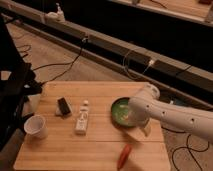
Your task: Place the pepper in the ceramic cup
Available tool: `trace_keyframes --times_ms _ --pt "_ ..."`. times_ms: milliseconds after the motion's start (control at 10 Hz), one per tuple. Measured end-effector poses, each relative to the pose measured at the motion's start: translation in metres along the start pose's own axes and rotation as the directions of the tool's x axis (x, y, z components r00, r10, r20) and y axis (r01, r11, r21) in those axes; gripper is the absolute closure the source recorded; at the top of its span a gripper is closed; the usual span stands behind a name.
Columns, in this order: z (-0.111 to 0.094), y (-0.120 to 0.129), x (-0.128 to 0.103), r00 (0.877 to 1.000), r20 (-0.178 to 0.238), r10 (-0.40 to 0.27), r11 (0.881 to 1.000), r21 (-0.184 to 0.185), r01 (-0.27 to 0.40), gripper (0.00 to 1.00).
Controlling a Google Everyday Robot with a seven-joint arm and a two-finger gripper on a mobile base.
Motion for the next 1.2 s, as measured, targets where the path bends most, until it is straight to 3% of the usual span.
trace_keyframes --times_ms 100,400,700,900,1200 --pt "0.002 0.003 -0.008 0.999 0.01 -0.035 0.999 -0.005 0.035 0.22" --pt "0.003 0.002 -0.012 0.998 0.014 -0.058 0.998 -0.004 0.058 0.22" --pt "0.018 -0.002 -0.028 0.993 0.039 -0.109 0.993 -0.033 0.11 0.22" --pt "0.032 -0.002 -0.045 0.989 0.07 -0.129 0.99 -0.039 0.132 0.22" --pt "0.052 -0.004 -0.073 0.981 0.133 -0.138 0.99 -0.014 0.142 0.22"
